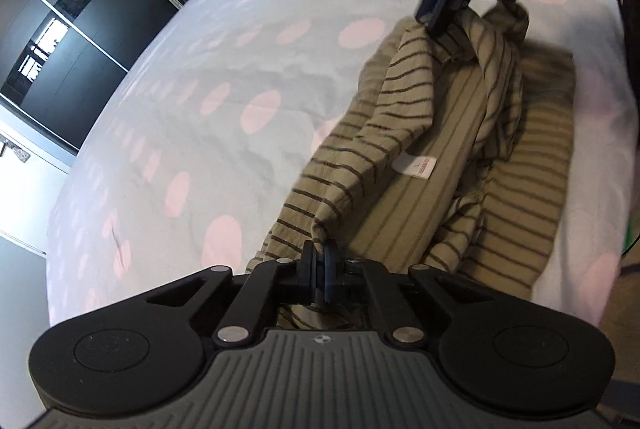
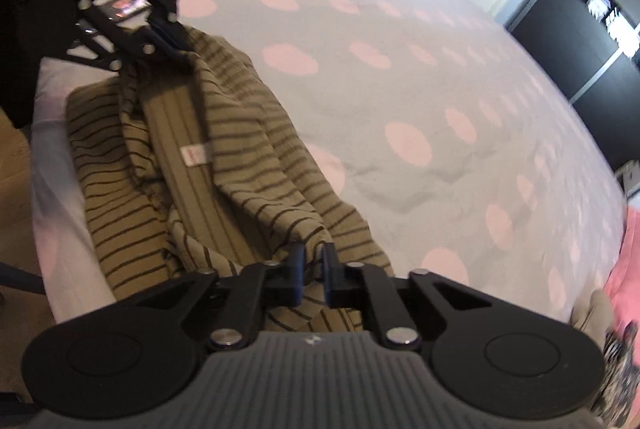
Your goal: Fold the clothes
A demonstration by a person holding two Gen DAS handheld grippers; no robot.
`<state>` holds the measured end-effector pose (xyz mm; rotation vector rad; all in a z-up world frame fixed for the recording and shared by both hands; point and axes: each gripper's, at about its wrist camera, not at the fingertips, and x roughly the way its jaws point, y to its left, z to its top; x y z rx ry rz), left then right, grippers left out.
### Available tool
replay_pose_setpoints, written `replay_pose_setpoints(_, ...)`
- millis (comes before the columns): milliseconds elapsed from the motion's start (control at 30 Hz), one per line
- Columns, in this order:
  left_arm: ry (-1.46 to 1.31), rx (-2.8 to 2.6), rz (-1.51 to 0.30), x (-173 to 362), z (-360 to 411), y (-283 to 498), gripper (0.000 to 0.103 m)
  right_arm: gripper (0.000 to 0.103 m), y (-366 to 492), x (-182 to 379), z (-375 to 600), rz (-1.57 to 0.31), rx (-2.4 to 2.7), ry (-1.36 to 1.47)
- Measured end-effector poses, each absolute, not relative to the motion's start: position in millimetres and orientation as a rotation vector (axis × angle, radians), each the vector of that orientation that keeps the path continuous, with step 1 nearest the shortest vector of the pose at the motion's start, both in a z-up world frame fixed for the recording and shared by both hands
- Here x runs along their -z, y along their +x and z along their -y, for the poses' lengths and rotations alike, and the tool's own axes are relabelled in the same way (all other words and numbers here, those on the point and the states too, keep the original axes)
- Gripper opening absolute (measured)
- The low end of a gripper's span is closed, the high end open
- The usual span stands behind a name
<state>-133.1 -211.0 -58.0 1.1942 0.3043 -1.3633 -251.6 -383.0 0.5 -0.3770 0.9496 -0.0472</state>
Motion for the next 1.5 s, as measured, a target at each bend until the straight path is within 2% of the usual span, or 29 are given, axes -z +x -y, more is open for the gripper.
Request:
replay_pose_setpoints(200, 1.116, 1.438, -0.448, 45, 184, -133, 0.001, 0.004, -287, -1, 353, -0.958, -0.043, -0.487)
replay_pose_setpoints(467, 1.203, 1.435, -0.584, 85, 169, -151, 0.001, 0.003, -298, 46, 319, -1.085, -0.133, -0.57)
replay_pose_setpoints(733, 1.182, 1.397, -0.602, 113, 165, -150, 0.002, 0.005, -298, 69, 317, -1.103, -0.107, -0.555)
replay_pose_setpoints(767, 1.18, 1.405, -0.601, 109, 163, -150, 0.005, 0.006, -299, 68, 317, -1.104, -0.105, -0.55)
replay_pose_setpoints(800, 1.178, 1.415, -0.597, 104, 159, -149, 0.011, 0.012, -302, 64, 316, -1.102, -0.104, -0.544)
replay_pose_setpoints(833, 1.174, 1.424, -0.594, 98, 154, -148, 0.016, 0.024, -306, 59, 316, -1.091, -0.1, -0.533)
replay_pose_setpoints(867, 1.171, 1.439, -0.593, 92, 149, -147, 0.028, 0.028, -311, 53, 317, -1.073, -0.095, -0.515)
replay_pose_setpoints(900, 1.171, 1.46, -0.586, 86, 143, -146, 0.04, 0.029, -316, 46, 318, -1.052, -0.086, -0.492)
replay_pose_setpoints(933, 1.17, 1.473, -0.57, 81, 136, -145, 0.043, 0.029, -320, 38, 321, -1.026, -0.072, -0.461)
replay_pose_setpoints(1267, 1.04, 1.412, -0.621, 39, 113, -114, 0.042, 0.029, -316, 5, 320, -0.846, 0.033, -0.292)
replay_pose_setpoints(1367, 1.036, 1.384, -0.653, 42, 115, -108, 0.033, 0.029, -301, 5, 307, -0.814, 0.019, -0.283)
replay_pose_setpoints(1500, 1.069, 1.407, -0.603, 47, 108, -118, 0.03, 0.029, -283, 8, 278, -0.778, -0.059, -0.378)
